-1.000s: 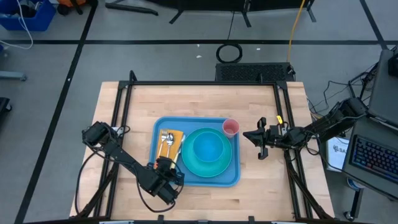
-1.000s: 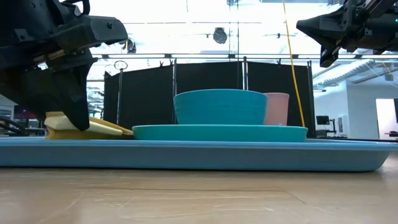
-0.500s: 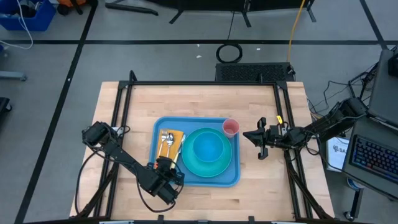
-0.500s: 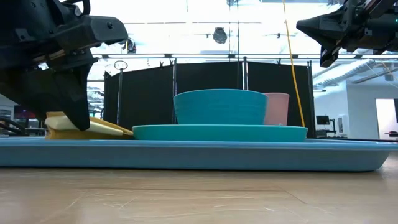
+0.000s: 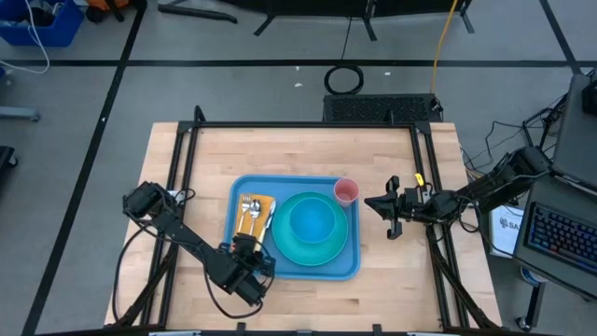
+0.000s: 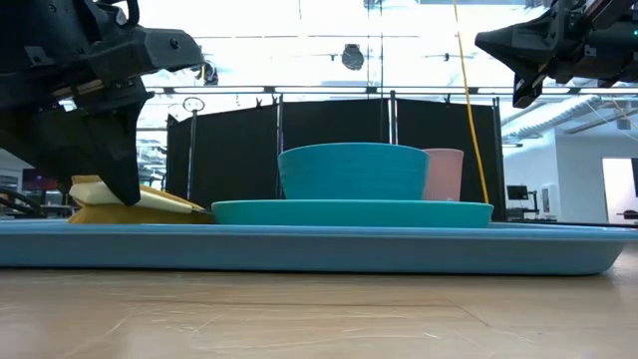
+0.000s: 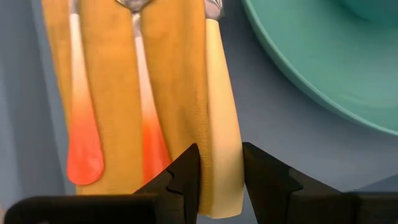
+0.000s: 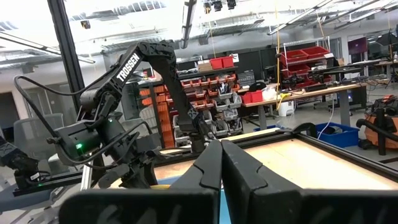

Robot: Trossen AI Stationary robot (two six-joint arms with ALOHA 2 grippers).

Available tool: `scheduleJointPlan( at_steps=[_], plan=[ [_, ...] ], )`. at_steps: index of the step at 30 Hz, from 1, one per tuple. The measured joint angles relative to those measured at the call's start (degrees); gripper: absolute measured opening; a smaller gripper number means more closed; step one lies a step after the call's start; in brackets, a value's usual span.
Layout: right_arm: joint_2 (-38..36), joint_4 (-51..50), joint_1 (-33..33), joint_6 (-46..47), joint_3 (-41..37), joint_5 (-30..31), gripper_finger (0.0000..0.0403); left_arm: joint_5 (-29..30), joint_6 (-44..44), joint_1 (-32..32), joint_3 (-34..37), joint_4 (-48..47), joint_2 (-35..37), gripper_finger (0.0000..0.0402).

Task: Set up tray
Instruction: Adjust the yellow knife on the yellow napkin on the blue serving tray

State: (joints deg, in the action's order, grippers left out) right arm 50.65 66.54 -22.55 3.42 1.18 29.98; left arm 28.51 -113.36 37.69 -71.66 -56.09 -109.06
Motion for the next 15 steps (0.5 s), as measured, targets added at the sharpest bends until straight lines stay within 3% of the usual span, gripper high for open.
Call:
scheduleJointPlan(
  at_steps=[15],
  plan=[
    [0.0, -0.01, -0.01, 0.0, 0.0, 0.0, 0.0, 0.49, -1.89, 0.82, 0.03, -0.91, 0.34, 0.0113]
  ],
)
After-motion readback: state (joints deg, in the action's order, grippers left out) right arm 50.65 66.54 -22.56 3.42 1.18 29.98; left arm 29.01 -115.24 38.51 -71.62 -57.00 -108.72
